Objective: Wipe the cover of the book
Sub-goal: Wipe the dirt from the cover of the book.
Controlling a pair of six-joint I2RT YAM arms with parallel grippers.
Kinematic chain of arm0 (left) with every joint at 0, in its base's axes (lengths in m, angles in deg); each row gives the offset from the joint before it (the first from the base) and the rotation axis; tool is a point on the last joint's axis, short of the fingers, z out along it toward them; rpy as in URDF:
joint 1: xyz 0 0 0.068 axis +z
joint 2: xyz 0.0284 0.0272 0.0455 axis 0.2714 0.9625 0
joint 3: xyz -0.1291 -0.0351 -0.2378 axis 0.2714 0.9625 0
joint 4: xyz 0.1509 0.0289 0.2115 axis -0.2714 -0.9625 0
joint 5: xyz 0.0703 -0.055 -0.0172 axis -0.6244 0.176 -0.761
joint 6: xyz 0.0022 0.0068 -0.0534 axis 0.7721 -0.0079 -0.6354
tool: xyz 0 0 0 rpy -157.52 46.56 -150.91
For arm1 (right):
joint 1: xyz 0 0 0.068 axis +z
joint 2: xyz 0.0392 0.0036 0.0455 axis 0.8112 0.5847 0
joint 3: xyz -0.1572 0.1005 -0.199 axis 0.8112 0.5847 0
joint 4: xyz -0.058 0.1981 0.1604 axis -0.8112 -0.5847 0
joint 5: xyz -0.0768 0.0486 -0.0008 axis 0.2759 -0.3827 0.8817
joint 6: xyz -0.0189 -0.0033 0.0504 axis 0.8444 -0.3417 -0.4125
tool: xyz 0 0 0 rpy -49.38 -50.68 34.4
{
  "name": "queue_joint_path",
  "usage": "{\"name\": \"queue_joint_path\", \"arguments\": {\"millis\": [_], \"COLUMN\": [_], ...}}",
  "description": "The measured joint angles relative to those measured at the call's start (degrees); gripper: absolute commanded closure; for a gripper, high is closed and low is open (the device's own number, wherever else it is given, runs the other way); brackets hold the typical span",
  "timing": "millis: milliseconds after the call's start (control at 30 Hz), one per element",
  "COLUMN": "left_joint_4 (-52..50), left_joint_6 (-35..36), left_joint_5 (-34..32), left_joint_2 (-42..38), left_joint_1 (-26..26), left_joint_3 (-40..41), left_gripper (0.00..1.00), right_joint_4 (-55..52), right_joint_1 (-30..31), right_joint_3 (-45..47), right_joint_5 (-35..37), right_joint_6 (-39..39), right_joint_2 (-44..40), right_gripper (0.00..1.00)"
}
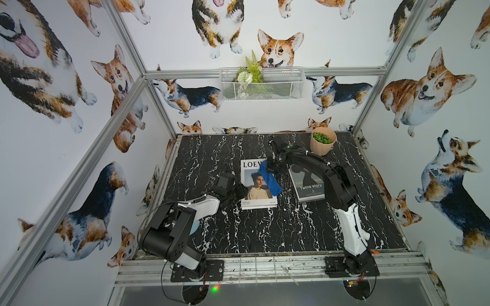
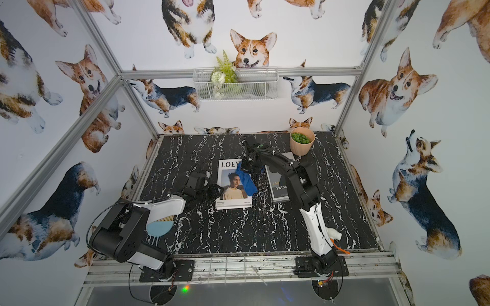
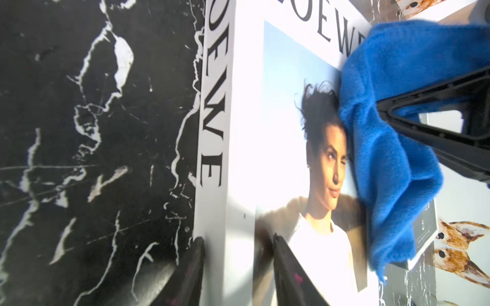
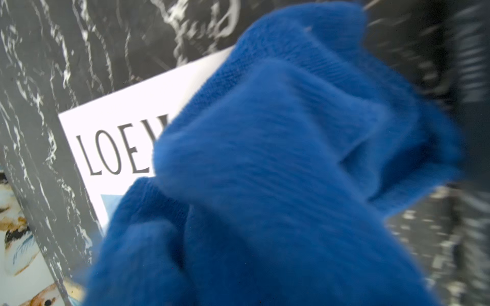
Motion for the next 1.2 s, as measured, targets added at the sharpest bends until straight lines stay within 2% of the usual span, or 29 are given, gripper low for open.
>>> {"name": "queue_joint_path", "arguments": {"millis": [133, 333, 467, 567, 833, 1000, 1200], "left_joint_4": [-0.35, -0.7, -0.74, -0.63, -0.55, -0.74, -1.16], "left_joint_6": [-0.24, -0.68, -1.07, -1.09, -1.31, -1.53, -1.55], "left_joint_5": [-0.92, -1.88, -1.92, -2.23, -2.64, -3.74, -4.24], "left_joint_2": [0.15, 0.39, 0.61, 0.61, 0.46, 0.04, 0.31], "left_joint_1": [-0.68, -1.14, -1.33, -1.53, -1.81, -2.32, -2.75], "left_joint_3": [-0.33, -0.72, -1.09, -1.09, -1.05, -0.98, -1.36], "left_gripper": [0.58, 0.58, 0.58, 0.58, 0.58, 0.58, 0.58], "right_joint_4": [0.11, 0.74, 0.33, -0.55, -2.95, -2.49, -0.13], "right_joint_1": [1.31, 7.08, 7.39, 6.16, -2.49, 0.42, 7.72], "right_joint_3": [-2.08, -12.96, -15.89, -12.9, 5.79, 13.42, 11.76], "right_joint_5": [0.39, -0.92, -2.1, -2.49, 1.09, 1.2, 1.18], "right_joint_6": [0.85, 0.15, -0.22, 0.04, 2.99, 4.11, 2.8], "right_joint_2": [1.9, 9.31, 10.8, 8.46, -5.9, -10.73, -7.56], "right_gripper": [1.0, 1.0, 1.0, 1.0, 1.0, 1.0, 1.0]}}
